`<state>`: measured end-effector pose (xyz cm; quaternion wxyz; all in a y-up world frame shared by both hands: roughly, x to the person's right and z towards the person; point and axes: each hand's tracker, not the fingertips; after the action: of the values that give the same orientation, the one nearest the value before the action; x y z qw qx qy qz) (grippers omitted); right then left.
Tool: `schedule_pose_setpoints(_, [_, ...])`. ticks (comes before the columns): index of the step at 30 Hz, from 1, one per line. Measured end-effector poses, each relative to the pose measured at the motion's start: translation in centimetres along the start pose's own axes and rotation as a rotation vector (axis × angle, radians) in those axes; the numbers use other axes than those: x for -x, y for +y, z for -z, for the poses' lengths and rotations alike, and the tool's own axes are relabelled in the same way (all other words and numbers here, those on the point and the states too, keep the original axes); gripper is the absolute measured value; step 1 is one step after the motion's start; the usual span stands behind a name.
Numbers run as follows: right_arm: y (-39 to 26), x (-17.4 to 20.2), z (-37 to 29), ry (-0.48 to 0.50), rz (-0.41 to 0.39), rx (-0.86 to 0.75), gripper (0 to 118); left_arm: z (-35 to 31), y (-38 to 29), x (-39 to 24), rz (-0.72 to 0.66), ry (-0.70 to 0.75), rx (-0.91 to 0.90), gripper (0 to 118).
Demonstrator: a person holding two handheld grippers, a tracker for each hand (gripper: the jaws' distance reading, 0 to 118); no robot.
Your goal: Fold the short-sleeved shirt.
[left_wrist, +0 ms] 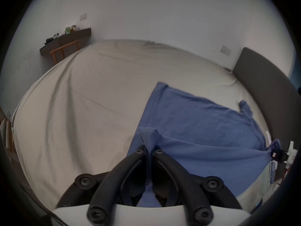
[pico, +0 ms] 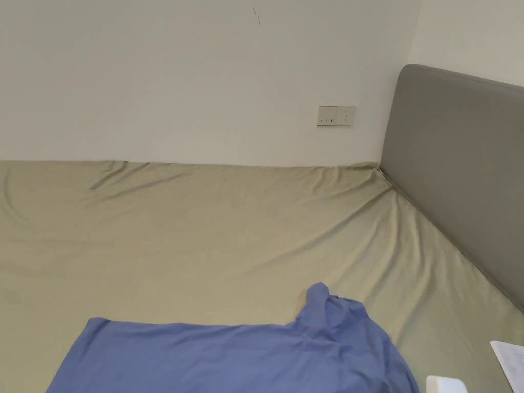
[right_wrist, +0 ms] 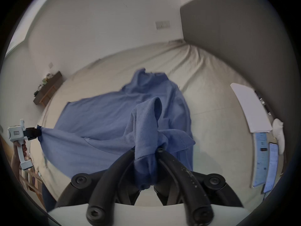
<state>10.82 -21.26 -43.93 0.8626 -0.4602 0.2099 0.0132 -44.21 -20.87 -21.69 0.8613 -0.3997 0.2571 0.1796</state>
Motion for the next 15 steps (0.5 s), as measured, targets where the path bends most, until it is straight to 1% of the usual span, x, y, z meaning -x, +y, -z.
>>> schedule_pose_setpoints(1, [0.3, 0.1, 1.7, -0.02, -0.024, 0.029, 14, 1.4, 0.0, -0.3, -0.009, 0.011, 0.016, 5])
schedule_pose_setpoints(2, [0.4, 0.2, 3.1, -0.045, -0.03, 0.042, 16, 2.3, -0.1, -0.5, -0.017, 0.026, 0.04, 5])
schedule_pose_setpoints(3, [0.4, 0.5, 3.9, -0.047, -0.022, 0.044, 23, 2.9, -0.3, -0.6, -0.021, 0.033, 0.053, 11])
schedule_pose_setpoints(4, [0.4, 0.5, 4.4, -0.05, -0.022, 0.049, 44, 3.4, -0.5, -0.7, -0.023, 0.038, 0.051, 36])
schedule_pose_setpoints(5, [0.4, 0.6, 4.6, -0.063, -0.025, 0.056, 60, 3.4, -0.7, -0.7, -0.018, 0.066, 0.049, 65])
schedule_pose_setpoints(6, [0.2, 0.6, 4.1, -0.083, -0.024, 0.04, 68, 3.0, -0.8, -0.6, -0.008, 0.095, 0.039, 87])
schedule_pose_setpoints(7, [0.0, 0.3, 3.0, -0.08, -0.017, -0.006, 70, 2.3, -1.0, -0.4, 0.004, 0.096, 0.01, 94])
schedule_pose_setpoints(9, [-0.8, -0.1, 0.0, -0.038, 0.011, -0.143, 72, -0.9, -1.8, 0.1, -0.005, 0.06, -0.138, 103])
schedule_pose_setpoints(10, [-1.3, -0.1, -1.9, -0.029, 0.01, -0.218, 82, -2.6, -2.1, 0.7, -0.015, 0.036, -0.232, 109])
schedule_pose_setpoints(11, [-2.1, -0.6, -3.5, -0.03, 0.006, -0.298, 93, -4.7, -2.8, 1.0, -0.026, 0.014, -0.305, 107])
schedule_pose_setpoints(12, [-2.9, -0.6, -5.3, -0.024, 0.002, -0.377, 99, -6.6, -3.6, 1.3, -0.033, -0.01, -0.372, 102])
schedule_pose_setpoints(13, [-3.8, -0.5, -7.0, -0.011, -0.003, -0.446, 94, -8.3, -4.5, 1.4, -0.04, -0.034, -0.433, 81])
schedule_pose_setpoints(14, [-4.7, -0.4, -8.4, -0.001, -0.007, -0.476, 81, -9.9, -5.5, 1.3, -0.042, -0.056, -0.464, 53])
schedule_pose_setpoints(15, [-5.3, -0.1, -9.5, 0.003, -0.005, -0.499, 59, -10.8, -6.3, 1.4, -0.041, -0.059, -0.483, 20])
